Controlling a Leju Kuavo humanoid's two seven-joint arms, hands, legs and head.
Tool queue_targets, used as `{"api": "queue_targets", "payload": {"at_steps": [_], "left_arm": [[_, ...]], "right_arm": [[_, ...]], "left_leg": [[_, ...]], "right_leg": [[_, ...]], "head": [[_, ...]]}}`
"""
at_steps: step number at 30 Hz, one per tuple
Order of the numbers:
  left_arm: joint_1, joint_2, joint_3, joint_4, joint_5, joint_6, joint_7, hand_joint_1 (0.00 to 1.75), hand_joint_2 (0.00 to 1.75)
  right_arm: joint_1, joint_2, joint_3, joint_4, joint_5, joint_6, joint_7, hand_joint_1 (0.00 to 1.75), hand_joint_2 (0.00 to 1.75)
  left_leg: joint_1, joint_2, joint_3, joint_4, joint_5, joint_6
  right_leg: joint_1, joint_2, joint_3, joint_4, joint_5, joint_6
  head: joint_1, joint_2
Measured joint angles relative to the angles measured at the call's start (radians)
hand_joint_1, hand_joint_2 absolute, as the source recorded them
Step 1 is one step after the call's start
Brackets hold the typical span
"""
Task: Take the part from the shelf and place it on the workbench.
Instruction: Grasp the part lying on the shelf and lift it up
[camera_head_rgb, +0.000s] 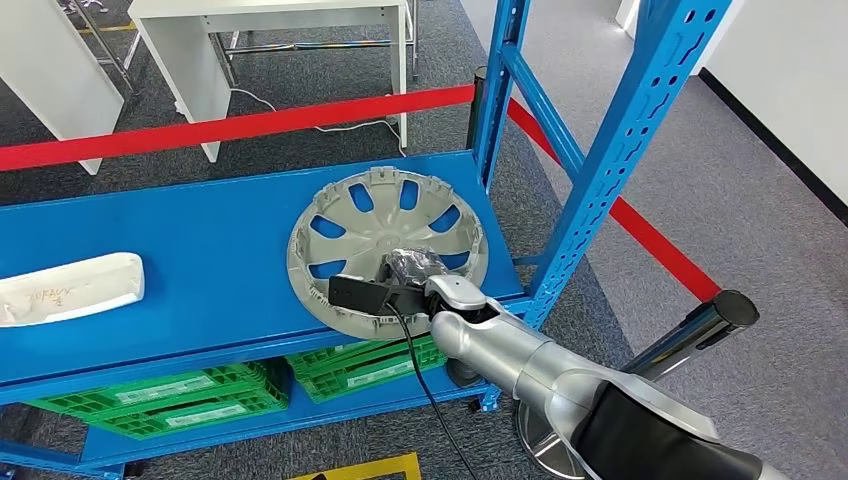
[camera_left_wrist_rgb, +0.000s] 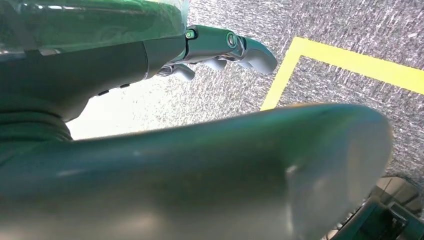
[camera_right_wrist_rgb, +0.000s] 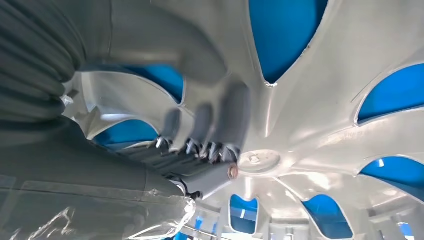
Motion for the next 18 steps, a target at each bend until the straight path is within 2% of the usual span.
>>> {"api": "queue_targets", "payload": {"at_steps": [18], "left_arm": [[0.001,-0.002,0.033,0.0,-0.012,0.001,-0.003,0.0,0.0]], "right_arm": [[-0.001,-0.006,0.0,0.0,0.006,-0.003,0.006,1.75,1.75]], "left_leg": [[0.0,0.0,0.0,0.0,0.0,0.0]], "right_leg": [[0.0,0.0,0.0,0.0,0.0,0.0]], "head": [[0.0,0.0]]}}
